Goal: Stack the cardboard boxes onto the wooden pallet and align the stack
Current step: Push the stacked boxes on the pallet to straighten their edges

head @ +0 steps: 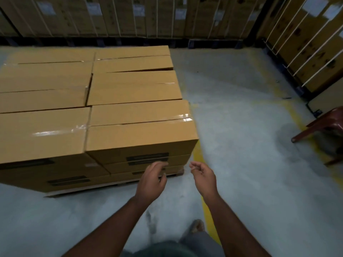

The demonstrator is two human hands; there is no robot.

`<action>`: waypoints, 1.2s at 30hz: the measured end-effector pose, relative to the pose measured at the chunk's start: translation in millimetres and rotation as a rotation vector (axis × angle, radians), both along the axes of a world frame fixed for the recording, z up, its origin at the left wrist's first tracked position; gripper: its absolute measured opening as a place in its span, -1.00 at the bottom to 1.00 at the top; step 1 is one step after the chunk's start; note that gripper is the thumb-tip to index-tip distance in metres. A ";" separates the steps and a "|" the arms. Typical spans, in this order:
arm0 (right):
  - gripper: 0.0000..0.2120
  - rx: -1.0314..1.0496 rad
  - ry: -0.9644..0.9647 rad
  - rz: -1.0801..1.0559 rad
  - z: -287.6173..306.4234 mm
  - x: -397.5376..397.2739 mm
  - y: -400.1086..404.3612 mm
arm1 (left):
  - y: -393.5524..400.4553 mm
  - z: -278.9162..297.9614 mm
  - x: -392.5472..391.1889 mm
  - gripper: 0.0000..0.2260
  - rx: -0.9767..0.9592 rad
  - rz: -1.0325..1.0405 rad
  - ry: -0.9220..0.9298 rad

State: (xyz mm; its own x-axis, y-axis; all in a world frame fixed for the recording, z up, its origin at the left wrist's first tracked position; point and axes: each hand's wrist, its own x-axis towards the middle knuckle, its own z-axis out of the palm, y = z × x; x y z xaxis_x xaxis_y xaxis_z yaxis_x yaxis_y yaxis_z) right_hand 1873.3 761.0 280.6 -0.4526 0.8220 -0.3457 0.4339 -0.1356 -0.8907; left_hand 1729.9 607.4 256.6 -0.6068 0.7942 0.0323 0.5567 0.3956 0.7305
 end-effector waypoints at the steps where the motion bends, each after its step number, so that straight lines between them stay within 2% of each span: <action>1: -0.80 0.004 -0.004 0.028 4.6 7.5 24.5 | 25.2 5.4 10.7 -0.64 0.011 0.014 -0.001; 5: -0.79 -0.011 0.021 0.160 27.2 10.6 109.6 | 111.3 31.8 32.2 -0.58 0.045 0.094 0.025; 10: -0.82 -0.011 0.057 0.271 44.0 -32.4 201.0 | 200.7 44.8 20.3 -0.49 -0.015 0.146 0.059; 18: -0.82 0.081 -0.046 0.479 16.4 -85.1 343.2 | 335.0 14.8 -21.0 -0.49 0.007 0.307 0.063; 24: -0.81 0.044 -0.121 0.690 1.0 -124.4 428.2 | 398.9 11.2 -56.0 -0.43 -0.097 0.470 0.052; 31: -0.81 0.073 -0.070 1.046 -4.7 -212.7 506.4 | 459.0 7.7 -82.8 -0.41 -0.165 0.753 0.074; 36: -0.76 0.052 -0.018 1.309 -13.8 -258.4 578.6 | 512.5 -6.4 -56.1 -0.46 -0.151 1.132 -0.009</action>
